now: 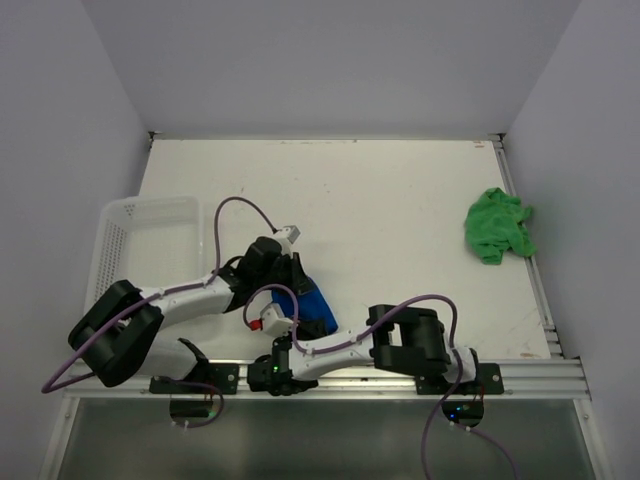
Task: Roll the towels
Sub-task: Roll the towel
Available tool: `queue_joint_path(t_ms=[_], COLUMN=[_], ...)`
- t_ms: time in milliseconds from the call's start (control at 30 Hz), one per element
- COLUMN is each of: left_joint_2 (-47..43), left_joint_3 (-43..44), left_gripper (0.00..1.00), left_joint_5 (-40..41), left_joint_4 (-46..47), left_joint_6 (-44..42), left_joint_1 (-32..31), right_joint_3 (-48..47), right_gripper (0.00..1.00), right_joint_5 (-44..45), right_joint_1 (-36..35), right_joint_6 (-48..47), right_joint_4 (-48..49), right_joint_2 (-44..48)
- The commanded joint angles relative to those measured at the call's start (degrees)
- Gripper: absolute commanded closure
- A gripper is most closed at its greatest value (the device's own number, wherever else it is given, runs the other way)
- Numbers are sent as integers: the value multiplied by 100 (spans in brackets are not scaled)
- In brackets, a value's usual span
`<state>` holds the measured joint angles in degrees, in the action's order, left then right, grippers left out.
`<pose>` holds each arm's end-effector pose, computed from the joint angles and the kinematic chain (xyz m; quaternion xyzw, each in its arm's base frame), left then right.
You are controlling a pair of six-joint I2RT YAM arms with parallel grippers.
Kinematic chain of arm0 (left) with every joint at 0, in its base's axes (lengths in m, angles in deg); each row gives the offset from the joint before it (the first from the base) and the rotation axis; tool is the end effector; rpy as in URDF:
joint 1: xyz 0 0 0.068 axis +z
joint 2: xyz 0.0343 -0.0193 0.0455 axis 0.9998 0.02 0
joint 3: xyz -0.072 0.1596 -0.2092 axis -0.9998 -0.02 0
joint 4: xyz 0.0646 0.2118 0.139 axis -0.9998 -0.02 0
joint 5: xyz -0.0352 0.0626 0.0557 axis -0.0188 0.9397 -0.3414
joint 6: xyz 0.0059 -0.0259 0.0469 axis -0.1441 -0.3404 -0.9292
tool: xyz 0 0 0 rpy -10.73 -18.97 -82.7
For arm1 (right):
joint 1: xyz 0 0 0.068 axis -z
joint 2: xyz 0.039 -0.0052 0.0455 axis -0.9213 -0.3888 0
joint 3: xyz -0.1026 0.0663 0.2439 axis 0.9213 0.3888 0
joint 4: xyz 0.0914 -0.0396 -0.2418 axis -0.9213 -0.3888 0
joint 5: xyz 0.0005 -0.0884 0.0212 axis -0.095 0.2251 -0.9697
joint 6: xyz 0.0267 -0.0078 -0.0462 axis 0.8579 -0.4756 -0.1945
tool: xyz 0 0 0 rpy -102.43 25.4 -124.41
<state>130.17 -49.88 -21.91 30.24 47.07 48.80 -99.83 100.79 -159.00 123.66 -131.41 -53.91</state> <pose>0.1920 -0.1721 0.1627 0.0399 0.9002 -0.3533 0.2516 0.0198 0.3672 0.1337 -0.3378 0.7782 -0.2350 0.4744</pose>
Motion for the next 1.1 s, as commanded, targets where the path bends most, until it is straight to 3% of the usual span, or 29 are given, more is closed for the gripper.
queue_joint_path(t_ms=[0,233,333,867,1067], left_joint_2=[29,169,284,442,477], left_joint_3=[-336,-424,-407,-380,-415], left_gripper=[88,88,88,88,88], left_joint_5=[128,260,269,260,269], left_joint_4=[104,165,192,201,227], left_joint_6=[29,100,82,29,47], left_joint_1=[-99,-90,-82,-73,-73], right_joint_3=[141,675,922,2996,4112], right_gripper=[88,57,50,44,42], right_joint_5=[-350,-455,-464,-1491,-3178], right_joint_1=[47,126,126,292,1178], right_joint_6=[182,217,33,-521,-223], right_joint_4=[334,992,1353,4051,5483], right_joint_2=[294,1084,1427,3809,4732])
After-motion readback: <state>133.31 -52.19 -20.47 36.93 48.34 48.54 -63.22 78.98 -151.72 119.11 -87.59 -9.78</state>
